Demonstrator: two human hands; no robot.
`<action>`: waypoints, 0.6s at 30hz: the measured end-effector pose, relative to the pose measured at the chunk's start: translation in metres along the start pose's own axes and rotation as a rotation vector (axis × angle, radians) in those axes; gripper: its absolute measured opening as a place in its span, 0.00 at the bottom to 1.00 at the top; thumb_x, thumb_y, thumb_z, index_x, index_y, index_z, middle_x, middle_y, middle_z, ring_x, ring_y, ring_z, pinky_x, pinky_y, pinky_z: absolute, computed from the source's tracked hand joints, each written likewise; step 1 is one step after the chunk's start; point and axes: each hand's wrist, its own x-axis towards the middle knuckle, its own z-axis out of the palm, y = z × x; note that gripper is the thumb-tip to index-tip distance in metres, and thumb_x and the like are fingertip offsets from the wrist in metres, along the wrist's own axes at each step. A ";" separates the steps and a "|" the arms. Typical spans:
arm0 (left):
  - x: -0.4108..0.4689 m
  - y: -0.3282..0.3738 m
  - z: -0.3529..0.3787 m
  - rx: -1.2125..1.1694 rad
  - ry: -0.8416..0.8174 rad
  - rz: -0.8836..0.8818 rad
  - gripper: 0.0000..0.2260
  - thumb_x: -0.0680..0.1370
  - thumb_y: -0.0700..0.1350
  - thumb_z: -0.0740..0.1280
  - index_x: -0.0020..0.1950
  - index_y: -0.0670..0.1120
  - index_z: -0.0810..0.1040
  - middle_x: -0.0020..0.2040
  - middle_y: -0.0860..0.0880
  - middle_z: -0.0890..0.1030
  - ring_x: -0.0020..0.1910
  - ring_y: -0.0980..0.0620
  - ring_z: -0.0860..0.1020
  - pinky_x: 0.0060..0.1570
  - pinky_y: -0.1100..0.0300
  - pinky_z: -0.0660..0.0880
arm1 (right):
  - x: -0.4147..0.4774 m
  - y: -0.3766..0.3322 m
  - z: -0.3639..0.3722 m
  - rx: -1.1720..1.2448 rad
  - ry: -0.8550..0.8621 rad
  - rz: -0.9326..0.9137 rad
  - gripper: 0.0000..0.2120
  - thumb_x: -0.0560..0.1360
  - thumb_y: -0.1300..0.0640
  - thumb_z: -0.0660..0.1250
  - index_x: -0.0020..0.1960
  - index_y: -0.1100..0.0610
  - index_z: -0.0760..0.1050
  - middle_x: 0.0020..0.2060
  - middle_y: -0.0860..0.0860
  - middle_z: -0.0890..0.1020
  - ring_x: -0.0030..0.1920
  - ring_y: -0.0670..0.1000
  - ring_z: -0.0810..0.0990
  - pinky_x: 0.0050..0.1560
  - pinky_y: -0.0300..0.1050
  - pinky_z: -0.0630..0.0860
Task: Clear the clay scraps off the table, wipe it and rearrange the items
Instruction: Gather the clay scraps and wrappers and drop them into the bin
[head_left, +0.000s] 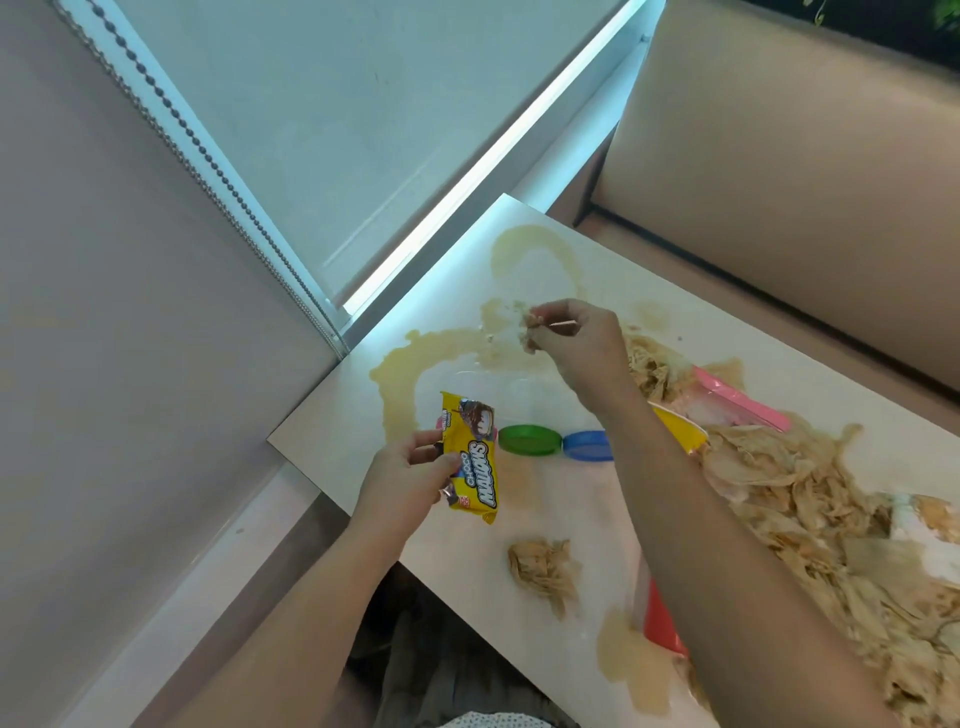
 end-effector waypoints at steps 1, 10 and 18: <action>-0.001 0.002 0.001 -0.014 -0.003 -0.005 0.10 0.79 0.39 0.71 0.56 0.52 0.80 0.48 0.49 0.87 0.40 0.52 0.85 0.43 0.55 0.78 | -0.019 -0.011 0.000 0.050 -0.046 -0.003 0.08 0.74 0.67 0.73 0.48 0.56 0.84 0.38 0.54 0.87 0.40 0.51 0.87 0.47 0.42 0.81; -0.017 0.008 0.005 -0.358 -0.092 -0.053 0.14 0.79 0.37 0.71 0.64 0.42 0.78 0.48 0.41 0.83 0.41 0.46 0.82 0.41 0.51 0.80 | -0.122 -0.007 0.033 -0.394 -0.310 -0.224 0.08 0.71 0.66 0.71 0.44 0.54 0.79 0.39 0.44 0.80 0.39 0.41 0.79 0.40 0.33 0.72; -0.030 0.002 0.001 -0.501 -0.117 -0.110 0.10 0.79 0.40 0.67 0.59 0.42 0.83 0.44 0.44 0.81 0.38 0.50 0.81 0.39 0.52 0.81 | -0.147 0.011 0.042 -0.444 -0.284 -0.378 0.09 0.75 0.68 0.69 0.49 0.60 0.86 0.47 0.51 0.73 0.45 0.47 0.75 0.47 0.28 0.69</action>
